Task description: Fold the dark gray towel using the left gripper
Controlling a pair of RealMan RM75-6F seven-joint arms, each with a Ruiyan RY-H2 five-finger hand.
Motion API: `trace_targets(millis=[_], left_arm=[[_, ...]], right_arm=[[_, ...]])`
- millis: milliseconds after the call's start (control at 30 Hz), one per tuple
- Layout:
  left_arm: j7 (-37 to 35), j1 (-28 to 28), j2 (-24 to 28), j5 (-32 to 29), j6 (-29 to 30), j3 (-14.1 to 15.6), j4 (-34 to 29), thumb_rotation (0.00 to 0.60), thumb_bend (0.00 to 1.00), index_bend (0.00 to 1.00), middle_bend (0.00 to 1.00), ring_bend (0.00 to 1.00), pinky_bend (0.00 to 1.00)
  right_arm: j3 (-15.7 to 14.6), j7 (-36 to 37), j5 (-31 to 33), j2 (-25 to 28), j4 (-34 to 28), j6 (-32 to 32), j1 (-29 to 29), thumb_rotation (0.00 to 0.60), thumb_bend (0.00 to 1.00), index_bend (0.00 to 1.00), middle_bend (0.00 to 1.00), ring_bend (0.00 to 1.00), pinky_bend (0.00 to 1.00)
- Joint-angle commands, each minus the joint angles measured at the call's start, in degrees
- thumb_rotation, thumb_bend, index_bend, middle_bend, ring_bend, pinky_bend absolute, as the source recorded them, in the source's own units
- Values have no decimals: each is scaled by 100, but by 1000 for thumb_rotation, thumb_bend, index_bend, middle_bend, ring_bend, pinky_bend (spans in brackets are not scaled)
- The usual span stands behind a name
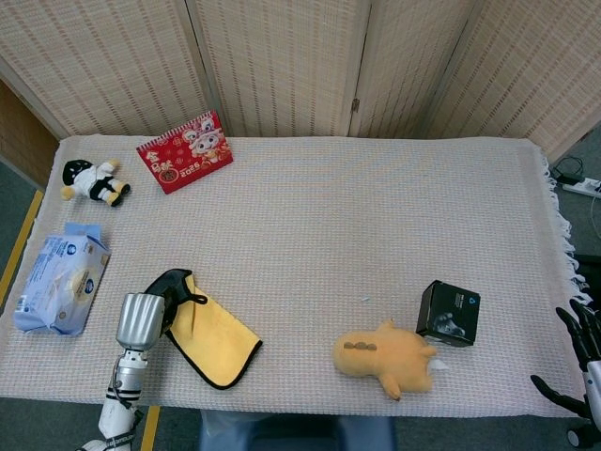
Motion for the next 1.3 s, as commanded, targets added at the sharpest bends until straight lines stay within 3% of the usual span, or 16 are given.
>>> trace_targets(millis=[33, 933, 1000, 1167, 1300], left_arm=[[-58, 79, 12, -16, 68, 17, -39, 600, 473, 619, 1000, 1000, 1000], [-518, 534, 36, -435, 31, -91, 216, 600, 476, 624, 1000, 1000, 1000], [-533, 560, 87, -493, -44, -86, 161, 600, 475, 597, 1000, 1000, 1000], [-521, 583, 213, -528, -89, -111, -21, 600, 470, 420, 1000, 1000, 1000], [-474, 605, 292, -601, -121, -155, -153, 600, 452, 392, 1000, 1000, 1000]], right_arm=[[-4, 0, -13, -3, 7, 15, -6, 600, 211, 0, 0, 0, 0], [-48, -122, -71, -41, -4, -85, 52, 600, 211, 0, 0, 0, 0], [-45, -137, -62, -46, -6, -93, 56, 600, 211, 0, 0, 0, 0], [-48, -171, -49, -53, -21, -134, 73, 600, 210, 0, 0, 0, 0], [-48, -182, -42, -54, -26, -142, 77, 600, 211, 0, 0, 0, 0]])
